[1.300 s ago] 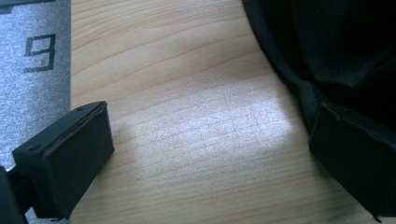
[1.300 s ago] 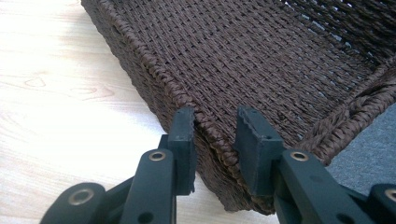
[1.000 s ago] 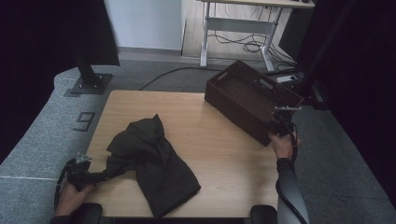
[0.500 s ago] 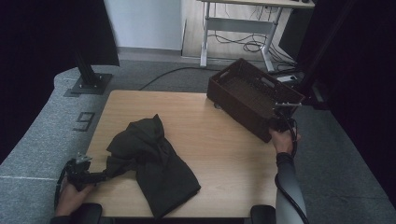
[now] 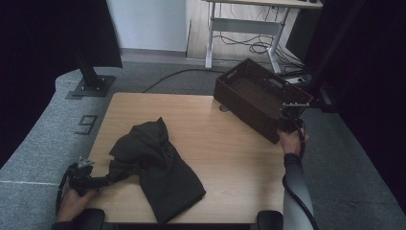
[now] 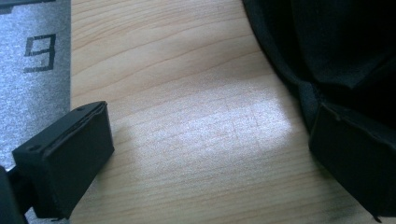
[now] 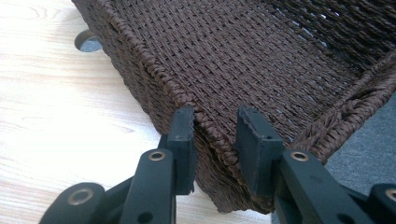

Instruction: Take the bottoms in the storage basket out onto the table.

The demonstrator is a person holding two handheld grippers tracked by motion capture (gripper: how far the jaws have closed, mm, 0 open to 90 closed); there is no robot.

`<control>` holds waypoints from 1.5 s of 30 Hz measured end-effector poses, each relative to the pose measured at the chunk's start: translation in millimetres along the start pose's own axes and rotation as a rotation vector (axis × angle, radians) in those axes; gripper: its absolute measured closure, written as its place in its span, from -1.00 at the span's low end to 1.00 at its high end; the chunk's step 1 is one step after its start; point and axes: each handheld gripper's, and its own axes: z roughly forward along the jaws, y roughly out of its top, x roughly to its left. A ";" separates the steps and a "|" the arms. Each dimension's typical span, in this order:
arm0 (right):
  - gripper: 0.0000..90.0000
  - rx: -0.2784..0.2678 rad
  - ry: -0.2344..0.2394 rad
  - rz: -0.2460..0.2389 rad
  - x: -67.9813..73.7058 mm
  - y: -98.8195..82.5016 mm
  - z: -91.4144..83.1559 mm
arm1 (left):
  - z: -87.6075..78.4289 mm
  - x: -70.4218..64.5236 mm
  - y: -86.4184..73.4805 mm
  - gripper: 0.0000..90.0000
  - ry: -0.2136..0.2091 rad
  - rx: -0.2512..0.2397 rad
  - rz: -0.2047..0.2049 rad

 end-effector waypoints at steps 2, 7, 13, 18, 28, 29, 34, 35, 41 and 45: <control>0.50 0.002 -0.003 0.000 -1.2 1.2 1.0 | 0.1 -0.1 0.1 -1.00 0.000 0.000 0.000; 0.50 0.000 -0.004 0.006 -4.4 3.7 3.9 | 0.1 -0.1 0.3 -1.00 0.000 0.002 -0.001; 0.49 -0.005 -0.011 0.010 -8.1 7.3 8.6 | 0.2 -0.1 0.4 -1.00 0.000 0.002 0.000; 0.49 -0.004 -0.008 0.014 -9.3 8.5 9.7 | 0.2 -0.1 0.4 -1.00 0.000 0.002 0.000; 0.39 0.006 0.023 -0.006 -11.6 9.3 9.4 | 0.3 -0.1 0.4 -1.00 0.000 0.001 -0.001; 0.35 0.006 0.032 -0.013 -12.0 9.1 9.3 | 0.3 -0.1 0.4 -1.00 0.000 0.001 -0.001; 0.13 -0.007 0.056 -0.043 -13.6 6.8 7.4 | 0.3 -0.1 0.4 -1.00 0.000 0.001 -0.001; 0.09 -0.007 0.057 -0.041 -14.1 6.5 7.2 | 0.3 -0.1 0.4 -1.00 0.000 0.001 -0.001; -0.04 -0.014 0.087 0.003 -18.4 5.1 2.0 | 0.3 -0.1 0.5 -1.00 0.000 0.001 -0.001; -0.16 -0.022 0.102 -0.007 -15.9 5.2 -1.8 | 0.4 -0.2 0.5 -1.00 0.000 0.001 -0.001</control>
